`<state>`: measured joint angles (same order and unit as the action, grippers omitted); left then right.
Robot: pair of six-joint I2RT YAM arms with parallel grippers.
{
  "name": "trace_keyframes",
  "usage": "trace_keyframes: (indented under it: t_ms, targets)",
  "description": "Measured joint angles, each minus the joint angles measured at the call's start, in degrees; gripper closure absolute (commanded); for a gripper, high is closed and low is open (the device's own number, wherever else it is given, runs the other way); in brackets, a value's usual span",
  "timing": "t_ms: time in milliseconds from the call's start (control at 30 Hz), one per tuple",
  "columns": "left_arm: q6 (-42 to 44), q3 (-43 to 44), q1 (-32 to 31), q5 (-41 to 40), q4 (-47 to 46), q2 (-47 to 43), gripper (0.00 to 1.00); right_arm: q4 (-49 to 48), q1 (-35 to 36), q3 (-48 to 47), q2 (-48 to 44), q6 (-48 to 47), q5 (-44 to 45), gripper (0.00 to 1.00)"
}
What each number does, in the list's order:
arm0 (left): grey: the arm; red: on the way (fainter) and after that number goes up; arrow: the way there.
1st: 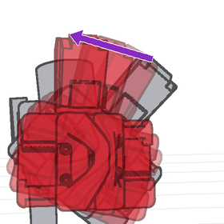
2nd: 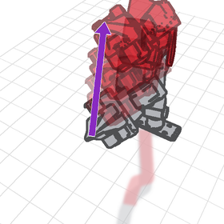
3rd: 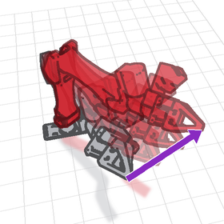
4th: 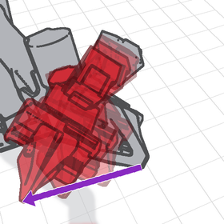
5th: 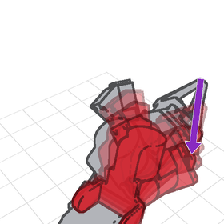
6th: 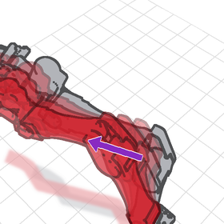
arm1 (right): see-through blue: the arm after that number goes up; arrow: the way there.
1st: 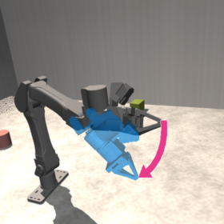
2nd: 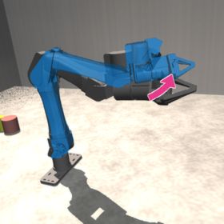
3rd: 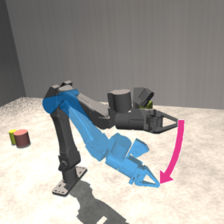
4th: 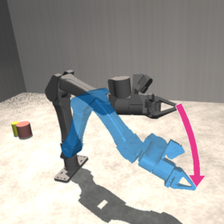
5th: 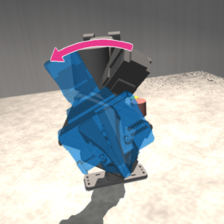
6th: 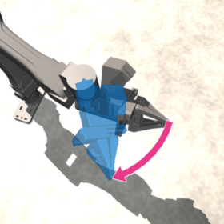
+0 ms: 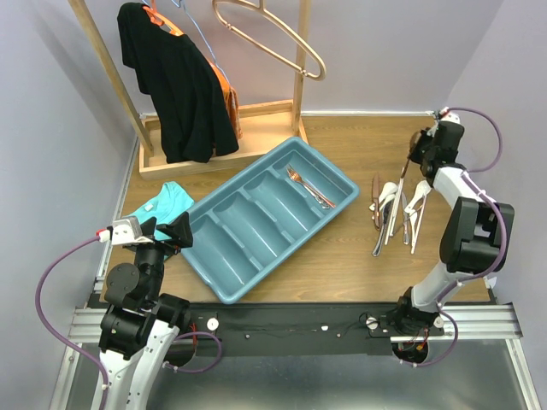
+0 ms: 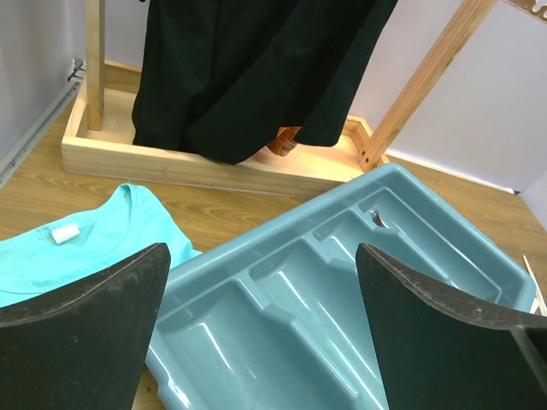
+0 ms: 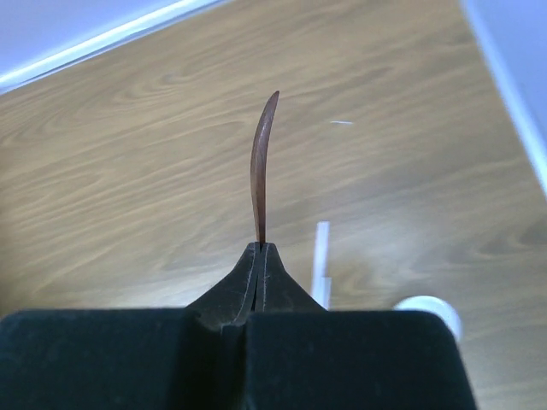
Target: Sort the eating utensils into containers
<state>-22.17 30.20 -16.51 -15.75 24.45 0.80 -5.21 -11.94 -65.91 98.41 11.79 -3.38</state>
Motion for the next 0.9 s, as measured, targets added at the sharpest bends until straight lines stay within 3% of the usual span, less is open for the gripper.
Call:
trace_keyframes:
  t_ms: [333, 633, 767, 900]
  targets:
    - [0.04, 0.0, 0.0, 0.28, -0.17, 0.0, 0.01, 0.09, 17.57, 0.37, -5.4, -4.74, -8.7, 0.99]
    - [0.02, 0.0, 0.0, 0.42, -0.26, 0.0, 0.01, 0.72, 31.69, -2.99, -3.26, -7.65, -13.7, 0.96]
    - [0.04, 0.0, 0.0, 0.42, -0.24, 0.0, 0.01, 1.14, 35.56, -3.15, 0.07, -8.41, -13.88, 0.87]
    - [0.02, 0.0, 0.0, 0.42, -0.24, 0.0, 0.01, 3.3, 36.74, -2.91, 2.64, -8.81, -13.49, 0.59]
